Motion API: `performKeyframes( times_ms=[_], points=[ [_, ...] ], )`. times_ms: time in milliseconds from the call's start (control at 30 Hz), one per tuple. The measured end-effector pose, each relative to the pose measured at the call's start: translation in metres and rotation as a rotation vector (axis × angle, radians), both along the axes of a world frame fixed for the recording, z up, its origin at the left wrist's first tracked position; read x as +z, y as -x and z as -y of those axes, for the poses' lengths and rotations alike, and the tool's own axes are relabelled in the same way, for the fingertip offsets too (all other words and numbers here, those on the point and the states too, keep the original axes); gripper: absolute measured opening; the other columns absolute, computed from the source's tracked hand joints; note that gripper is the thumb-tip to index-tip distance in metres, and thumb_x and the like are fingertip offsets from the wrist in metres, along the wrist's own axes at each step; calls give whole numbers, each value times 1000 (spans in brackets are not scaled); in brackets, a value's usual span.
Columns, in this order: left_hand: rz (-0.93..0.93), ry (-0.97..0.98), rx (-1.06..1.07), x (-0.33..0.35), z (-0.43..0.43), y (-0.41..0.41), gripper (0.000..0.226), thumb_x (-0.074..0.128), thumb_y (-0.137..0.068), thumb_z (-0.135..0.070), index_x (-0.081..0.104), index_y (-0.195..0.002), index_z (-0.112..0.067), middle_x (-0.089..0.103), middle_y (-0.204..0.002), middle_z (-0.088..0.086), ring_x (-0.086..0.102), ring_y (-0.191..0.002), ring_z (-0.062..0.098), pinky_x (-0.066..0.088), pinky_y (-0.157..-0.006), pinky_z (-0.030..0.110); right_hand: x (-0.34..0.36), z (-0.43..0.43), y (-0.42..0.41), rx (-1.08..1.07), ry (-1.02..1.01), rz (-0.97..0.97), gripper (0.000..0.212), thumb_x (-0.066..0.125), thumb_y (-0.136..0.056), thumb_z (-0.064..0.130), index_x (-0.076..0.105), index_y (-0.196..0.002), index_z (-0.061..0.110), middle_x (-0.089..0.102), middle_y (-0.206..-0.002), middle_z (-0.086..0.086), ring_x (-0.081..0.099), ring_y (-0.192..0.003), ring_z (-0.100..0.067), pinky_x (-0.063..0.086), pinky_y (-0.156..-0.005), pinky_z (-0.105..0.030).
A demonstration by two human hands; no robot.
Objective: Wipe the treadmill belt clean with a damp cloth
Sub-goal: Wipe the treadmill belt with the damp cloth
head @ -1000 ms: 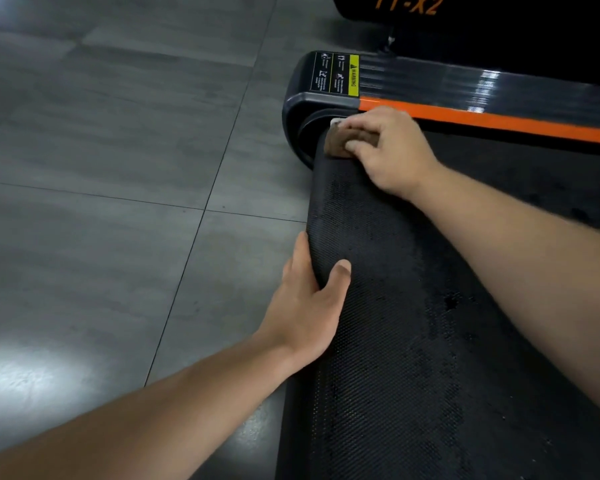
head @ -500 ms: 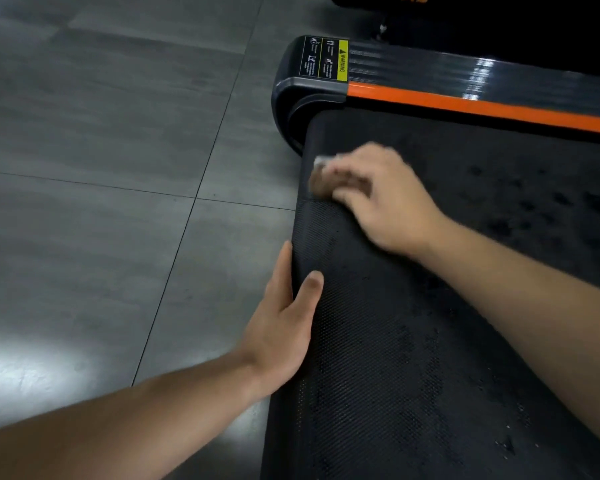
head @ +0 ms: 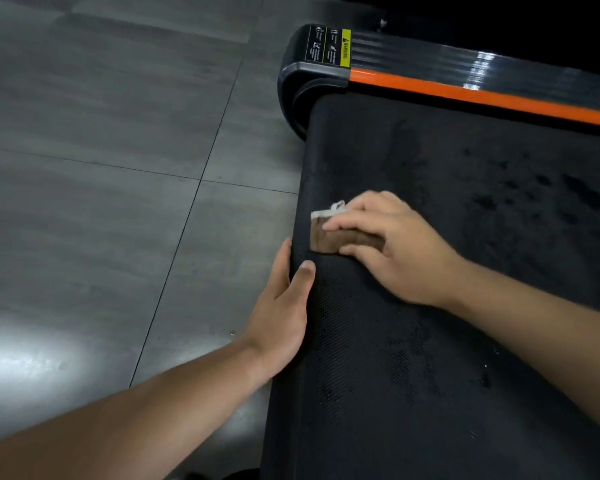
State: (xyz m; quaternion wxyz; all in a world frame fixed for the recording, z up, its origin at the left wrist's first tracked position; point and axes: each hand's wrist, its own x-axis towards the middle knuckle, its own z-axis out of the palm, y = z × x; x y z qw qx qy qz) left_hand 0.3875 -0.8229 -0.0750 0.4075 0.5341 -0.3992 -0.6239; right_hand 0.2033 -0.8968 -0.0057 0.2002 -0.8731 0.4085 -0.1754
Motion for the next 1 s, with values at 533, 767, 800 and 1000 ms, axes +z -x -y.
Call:
performKeyframes(
  times_ms=[533, 767, 800, 1000],
  points=[
    [-68, -123, 37, -1, -50, -8, 38, 34, -113, -33, 40, -147, -48, 48, -151, -24, 42, -139, -9, 26, -125, 31, -6, -16, -9, -128, 83, -118, 45, 60, -96, 21, 57, -138, 35, 52, -117, 5, 44, -108, -20, 35, -95, -43],
    [-80, -101, -55, -2, -52, -22, 54, 40, -107, -48, 35, -159, -36, 52, -153, -14, 45, -141, 1, 28, -125, 35, -3, -79, -20, -45, -26, -40, 44, 64, -94, 19, 59, -134, 37, 50, -112, 10, 43, -104, -15, 37, -94, -41],
    [-73, -100, -57, -2, -50, -23, 59, 41, -101, -53, 38, -157, -35, 55, -151, -11, 48, -140, 4, 30, -124, 36, -1, -96, -14, 27, -55, -39, 43, 63, -94, 19, 61, -133, 36, 50, -111, 12, 44, -102, -14, 38, -93, -41],
    [-170, -95, 24, -9, -36, -14, 33, 36, -112, -26, 58, -137, -28, 72, -125, -16, 60, -125, 1, 45, -101, 14, 1, 4, -39, 44, 38, -175, 46, 57, -89, 24, 63, -132, 38, 54, -111, 3, 46, -104, -23, 39, -96, -48]
  ],
)
